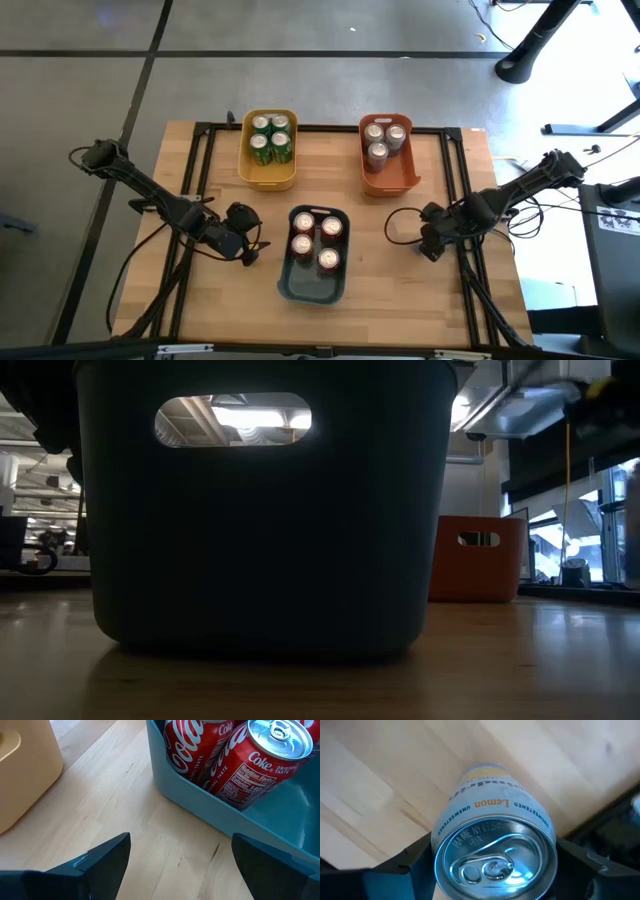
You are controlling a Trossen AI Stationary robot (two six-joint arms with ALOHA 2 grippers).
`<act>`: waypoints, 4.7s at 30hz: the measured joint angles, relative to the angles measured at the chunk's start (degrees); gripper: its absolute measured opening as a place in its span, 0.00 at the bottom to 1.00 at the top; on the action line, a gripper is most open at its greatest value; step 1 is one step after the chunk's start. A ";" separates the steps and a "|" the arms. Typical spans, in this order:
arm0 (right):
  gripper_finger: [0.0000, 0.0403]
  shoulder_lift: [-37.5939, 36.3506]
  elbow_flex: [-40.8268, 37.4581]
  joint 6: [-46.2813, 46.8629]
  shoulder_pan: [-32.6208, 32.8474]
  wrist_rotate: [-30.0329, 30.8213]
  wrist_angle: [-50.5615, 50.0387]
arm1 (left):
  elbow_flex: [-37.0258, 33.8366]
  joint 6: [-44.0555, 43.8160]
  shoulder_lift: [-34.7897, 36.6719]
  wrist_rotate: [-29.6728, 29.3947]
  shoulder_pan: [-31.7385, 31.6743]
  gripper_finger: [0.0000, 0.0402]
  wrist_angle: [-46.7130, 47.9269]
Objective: Sort soda cans
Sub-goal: Put the blue-white soda can into the orange bin, then move the blue bin to the top middle of the table
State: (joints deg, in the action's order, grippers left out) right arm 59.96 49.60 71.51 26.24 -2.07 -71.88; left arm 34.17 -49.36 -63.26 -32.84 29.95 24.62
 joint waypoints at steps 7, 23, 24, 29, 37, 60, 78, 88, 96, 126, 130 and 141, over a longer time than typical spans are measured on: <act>0.70 -0.02 8.41 -0.23 -0.01 12.36 -2.92 | 0.00 0.35 0.00 0.00 -0.96 0.83 -0.02; 0.70 -0.07 19.94 -13.46 -16.49 30.47 -7.82 | 0.00 5.07 0.00 0.00 -3.83 0.83 -0.46; 0.70 -0.07 19.94 -15.38 -19.15 30.41 -7.77 | 0.00 5.31 0.02 0.00 -3.97 0.83 -0.44; 0.70 -0.07 19.88 -25.10 -31.71 28.57 -4.78 | 0.00 6.62 0.02 0.00 -4.28 0.83 -0.46; 0.70 2.41 17.46 -37.85 -47.05 20.02 2.97 | 0.00 6.38 0.02 0.00 -4.24 0.83 -0.39; 0.70 24.67 16.24 -53.96 -60.54 11.80 11.74 | 0.00 5.88 0.01 0.00 -4.24 0.83 -0.22; 0.94 29.88 16.29 -56.99 -60.41 12.18 15.45 | 0.00 5.88 0.00 0.02 -4.24 0.83 -0.20; 0.98 29.16 22.76 -59.33 -60.38 13.27 7.04 | 0.00 5.86 0.02 0.00 -4.24 0.83 -0.22; 0.98 22.79 30.53 -56.26 -55.94 12.02 2.17 | 0.00 5.17 0.02 0.02 -4.24 0.83 -0.22; 0.93 34.16 31.20 -55.75 -26.89 5.89 34.34 | -0.02 7.58 0.00 2.64 -2.93 0.83 -6.01; 0.84 39.41 33.89 -58.09 -29.34 2.66 34.32 | -0.02 7.78 0.00 2.62 -2.99 0.83 -5.93; 0.63 47.14 37.05 -63.04 -31.89 -3.62 34.25 | -0.02 7.72 0.00 2.60 -3.04 0.83 -5.77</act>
State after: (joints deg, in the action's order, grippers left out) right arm 107.10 86.65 8.47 -5.65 -5.69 -37.63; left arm 34.15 -41.65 -63.26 -30.24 26.92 18.85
